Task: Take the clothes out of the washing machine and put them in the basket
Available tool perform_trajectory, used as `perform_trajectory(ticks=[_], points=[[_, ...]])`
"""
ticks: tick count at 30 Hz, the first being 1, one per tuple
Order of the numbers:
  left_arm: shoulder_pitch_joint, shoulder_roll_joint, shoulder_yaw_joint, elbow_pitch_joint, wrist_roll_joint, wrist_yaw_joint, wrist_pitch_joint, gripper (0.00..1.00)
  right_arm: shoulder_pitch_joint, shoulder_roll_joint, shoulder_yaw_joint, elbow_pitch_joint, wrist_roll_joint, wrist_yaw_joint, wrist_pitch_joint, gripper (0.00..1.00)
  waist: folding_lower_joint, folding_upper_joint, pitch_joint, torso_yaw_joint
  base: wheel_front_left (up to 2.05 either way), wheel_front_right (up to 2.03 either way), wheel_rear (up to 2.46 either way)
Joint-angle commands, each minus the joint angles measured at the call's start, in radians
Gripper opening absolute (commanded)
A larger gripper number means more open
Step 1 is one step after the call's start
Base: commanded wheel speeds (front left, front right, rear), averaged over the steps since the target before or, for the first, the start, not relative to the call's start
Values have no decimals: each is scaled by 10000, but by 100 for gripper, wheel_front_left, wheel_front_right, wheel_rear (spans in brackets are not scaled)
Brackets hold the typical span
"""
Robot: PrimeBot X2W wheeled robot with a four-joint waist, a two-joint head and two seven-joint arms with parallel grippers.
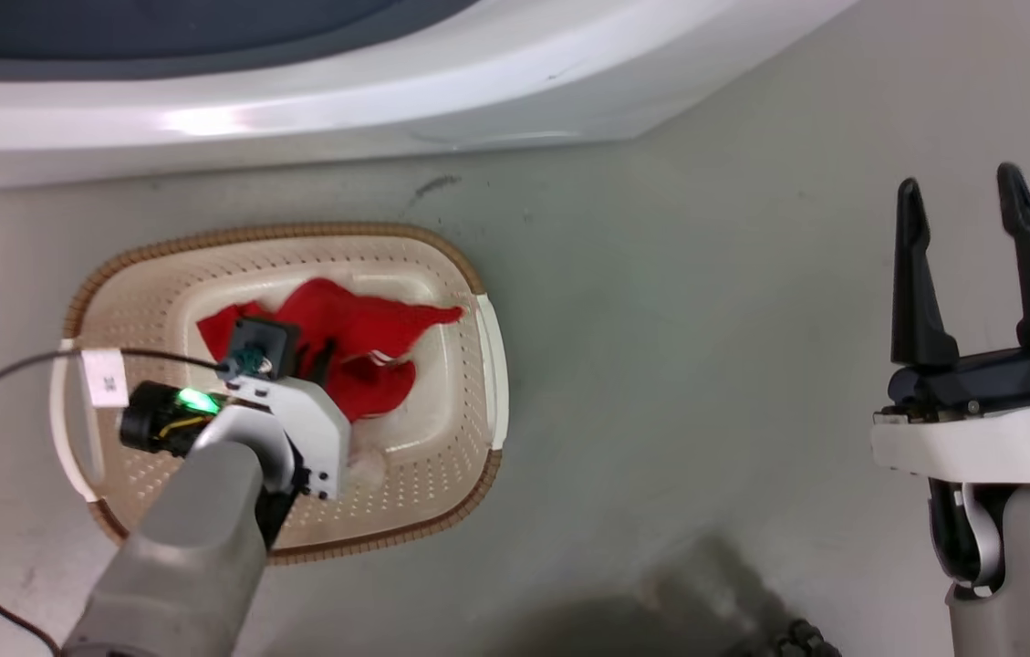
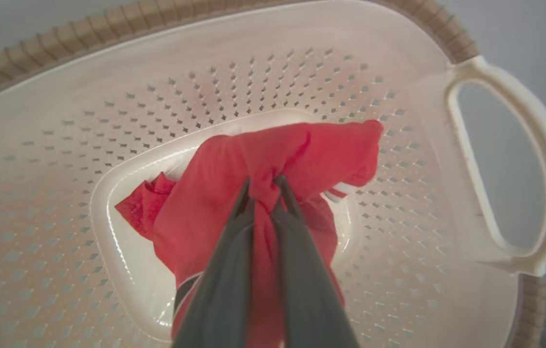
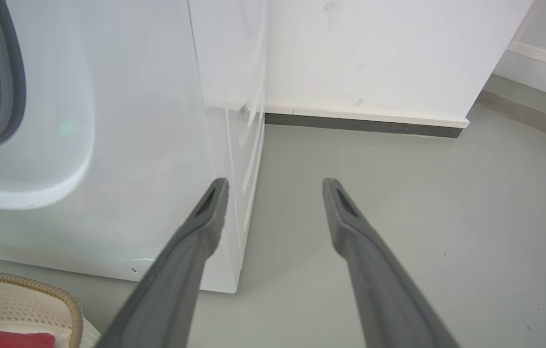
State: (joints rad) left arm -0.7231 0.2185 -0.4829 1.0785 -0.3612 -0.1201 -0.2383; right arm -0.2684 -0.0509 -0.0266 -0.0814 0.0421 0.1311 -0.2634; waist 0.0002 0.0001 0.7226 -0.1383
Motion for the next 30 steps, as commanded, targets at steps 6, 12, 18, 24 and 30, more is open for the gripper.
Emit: perform_trajectory(ticks=[6, 12, 18, 24, 30], points=[[-1103, -51, -398, 1514, 344, 65, 421, 0, -457, 13, -41, -216, 82, -7, -21, 100, -2, -1, 1108, -342, 0, 0, 0], [-1290, -96, -818, 1922, 643, 143, 893, 0, -461, 13, -94, -294, 60, -7, -21, 100, -2, -1, 1307, -382, 0, 0, 0], [-1116, -328, -871, 2015, 476, 91, 808, 100, -379, 13, -65, -171, -41, -7, -21, 100, -2, -1, 909, -188, 0, 0, 0], [-797, -595, -749, 2028, 177, 47, 99, 100, -136, 12, 16, 63, -154, -7, -21, 100, -2, -1, -4, 141, 0, 0, 0], [-316, -645, -222, 1423, -313, 84, -271, 100, 237, 12, 167, 285, -243, -7, -21, 100, -2, -1, -1080, 392, 0, 0, 0]])
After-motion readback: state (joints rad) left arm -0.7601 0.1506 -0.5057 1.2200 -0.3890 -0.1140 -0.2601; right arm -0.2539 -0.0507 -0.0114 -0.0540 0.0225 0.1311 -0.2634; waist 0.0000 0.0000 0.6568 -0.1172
